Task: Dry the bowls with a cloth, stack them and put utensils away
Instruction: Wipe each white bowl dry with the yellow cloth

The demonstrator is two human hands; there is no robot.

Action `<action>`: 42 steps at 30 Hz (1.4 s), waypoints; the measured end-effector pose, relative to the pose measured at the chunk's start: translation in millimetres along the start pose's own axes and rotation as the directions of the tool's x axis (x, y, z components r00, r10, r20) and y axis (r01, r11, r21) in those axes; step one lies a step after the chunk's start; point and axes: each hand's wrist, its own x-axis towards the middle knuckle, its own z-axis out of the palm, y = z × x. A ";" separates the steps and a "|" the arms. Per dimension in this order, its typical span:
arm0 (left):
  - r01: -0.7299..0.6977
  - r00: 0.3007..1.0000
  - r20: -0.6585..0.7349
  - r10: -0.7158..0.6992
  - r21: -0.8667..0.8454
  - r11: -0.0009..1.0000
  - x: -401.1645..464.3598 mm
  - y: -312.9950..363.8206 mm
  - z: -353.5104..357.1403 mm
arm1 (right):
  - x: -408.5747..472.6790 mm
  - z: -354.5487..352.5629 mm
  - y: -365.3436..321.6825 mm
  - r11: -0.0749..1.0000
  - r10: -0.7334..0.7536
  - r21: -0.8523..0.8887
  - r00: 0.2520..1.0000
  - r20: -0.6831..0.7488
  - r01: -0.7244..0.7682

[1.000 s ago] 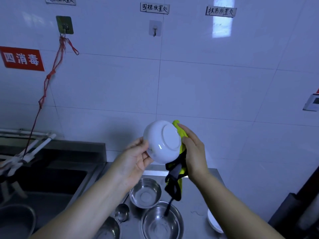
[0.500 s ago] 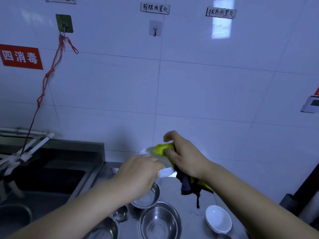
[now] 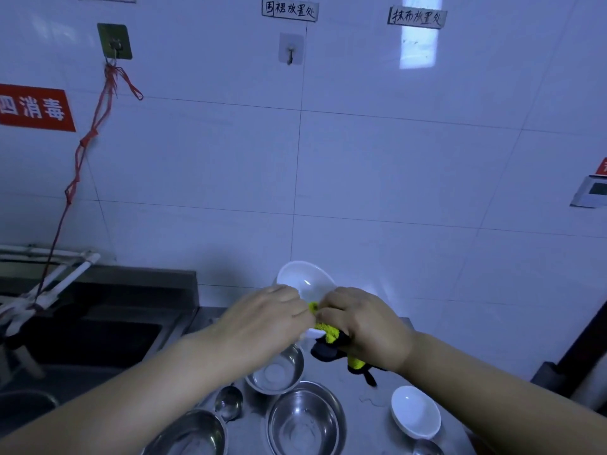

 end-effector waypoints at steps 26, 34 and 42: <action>-0.105 0.990 -0.084 0.113 0.088 0.991 5.7 -12.2 28.0 | -31.2 2.3 13.0 0.993 0.007 -0.118 0.997 -0.075 -0.016; -0.108 0.988 -0.105 0.111 0.039 0.993 20.7 4.0 39.1 | -30.9 23.5 -9.1 0.963 0.257 0.131 0.952 -0.169 -0.236; -0.148 0.988 -0.041 0.150 0.066 0.987 24.3 -5.8 62.0 | -57.8 16.2 20.1 0.988 0.118 -0.088 0.990 -0.077 -0.124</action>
